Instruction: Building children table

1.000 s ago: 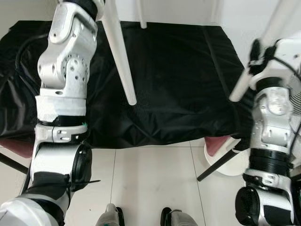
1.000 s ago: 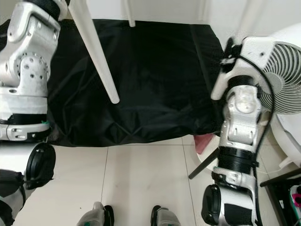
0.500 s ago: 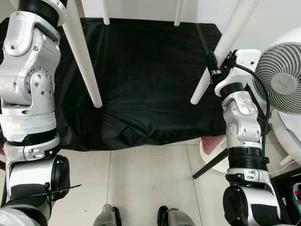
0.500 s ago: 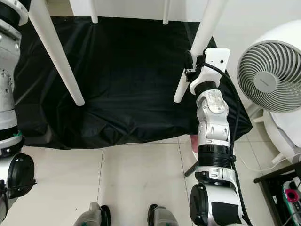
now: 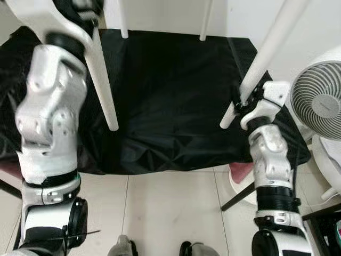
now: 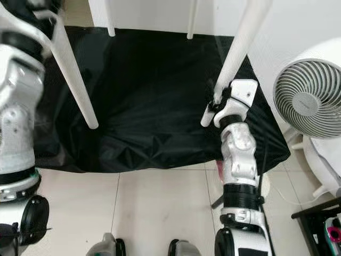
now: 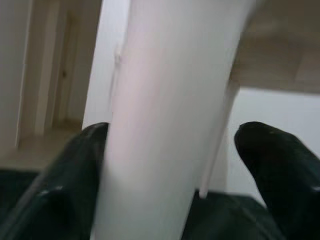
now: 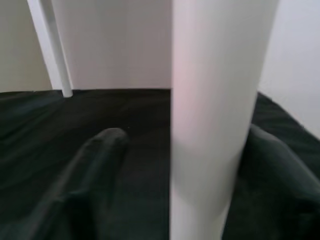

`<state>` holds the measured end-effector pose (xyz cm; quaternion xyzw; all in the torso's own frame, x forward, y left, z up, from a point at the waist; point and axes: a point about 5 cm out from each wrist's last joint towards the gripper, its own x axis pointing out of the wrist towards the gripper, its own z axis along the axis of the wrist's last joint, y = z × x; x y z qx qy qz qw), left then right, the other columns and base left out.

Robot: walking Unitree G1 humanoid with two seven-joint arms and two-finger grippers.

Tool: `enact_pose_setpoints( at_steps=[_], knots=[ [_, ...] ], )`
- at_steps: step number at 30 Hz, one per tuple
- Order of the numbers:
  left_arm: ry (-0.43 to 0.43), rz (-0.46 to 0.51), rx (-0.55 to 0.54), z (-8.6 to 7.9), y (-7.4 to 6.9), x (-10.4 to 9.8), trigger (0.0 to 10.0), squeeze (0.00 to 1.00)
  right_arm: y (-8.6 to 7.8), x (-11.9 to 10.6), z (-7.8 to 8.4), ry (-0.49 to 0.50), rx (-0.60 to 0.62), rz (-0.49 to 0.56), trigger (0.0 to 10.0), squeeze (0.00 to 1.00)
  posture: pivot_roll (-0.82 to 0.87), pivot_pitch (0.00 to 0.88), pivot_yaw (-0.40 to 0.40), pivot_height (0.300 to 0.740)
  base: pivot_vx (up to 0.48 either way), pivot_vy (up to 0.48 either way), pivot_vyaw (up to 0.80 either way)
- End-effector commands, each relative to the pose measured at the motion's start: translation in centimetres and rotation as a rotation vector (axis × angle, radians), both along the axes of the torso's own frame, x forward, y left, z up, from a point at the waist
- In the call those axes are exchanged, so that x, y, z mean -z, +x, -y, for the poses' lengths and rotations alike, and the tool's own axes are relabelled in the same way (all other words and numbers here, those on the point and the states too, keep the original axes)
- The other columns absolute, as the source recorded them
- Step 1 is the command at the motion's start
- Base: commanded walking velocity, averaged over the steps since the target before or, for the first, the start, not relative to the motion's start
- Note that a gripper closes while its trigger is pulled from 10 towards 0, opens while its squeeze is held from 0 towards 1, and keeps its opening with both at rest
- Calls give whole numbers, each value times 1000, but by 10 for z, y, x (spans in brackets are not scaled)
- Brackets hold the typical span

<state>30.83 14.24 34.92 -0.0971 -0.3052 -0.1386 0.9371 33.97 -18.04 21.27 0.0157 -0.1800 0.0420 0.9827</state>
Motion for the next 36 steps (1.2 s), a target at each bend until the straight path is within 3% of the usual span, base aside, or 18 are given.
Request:
enact_pose_setpoints(
  at_steps=[1, 11, 18, 19, 20, 29, 34, 36],
  knots=[
    [77, 7, 117, 15, -1, 5, 10000, 1000, -3, -3, 0, 27, -5, 30, 10000, 1000, 122, 130, -18, 740, 0, 0, 0],
    [133, -24, 121, 20, -1, 20, 10000, 1000, -11, -12, 2, 64, -8, 135, 10000, 1000, 127, 128, -9, 740, 0, 0, 0],
    [194, -48, 65, 15, -7, 37, 10000, 1000, -23, -12, 7, 56, 67, 177, 10000, 1000, 136, 135, -7, 740, 0, 0, 0],
    [200, -50, 57, 14, -7, 39, 10000, 137, -25, -12, 8, 54, 83, 180, 10000, 1000, 136, 135, -7, 740, 0, 0, 0],
    [217, -56, 48, 13, -9, 43, 10000, 0, -29, -12, 7, 57, 94, 186, 10000, 0, 138, 137, -3, 740, 0, 0, 0],
    [313, -51, -35, 6, -18, 60, 10000, 0, -44, -5, 4, 23, 96, 189, 10000, 0, 136, 136, 9, 740, 0, 0, 0],
    [315, -61, -50, 4, -18, 64, 10000, 0, -47, -3, 4, 20, 97, 186, 10000, 0, 136, 134, 10, 740, 0, 0, 0],
    [303, -94, -73, 0, -22, 74, 10000, 0, -53, 2, 1, -4, 90, 172, 10000, 0, 133, 136, 11, 740, 0, 0, 0]
  ],
)
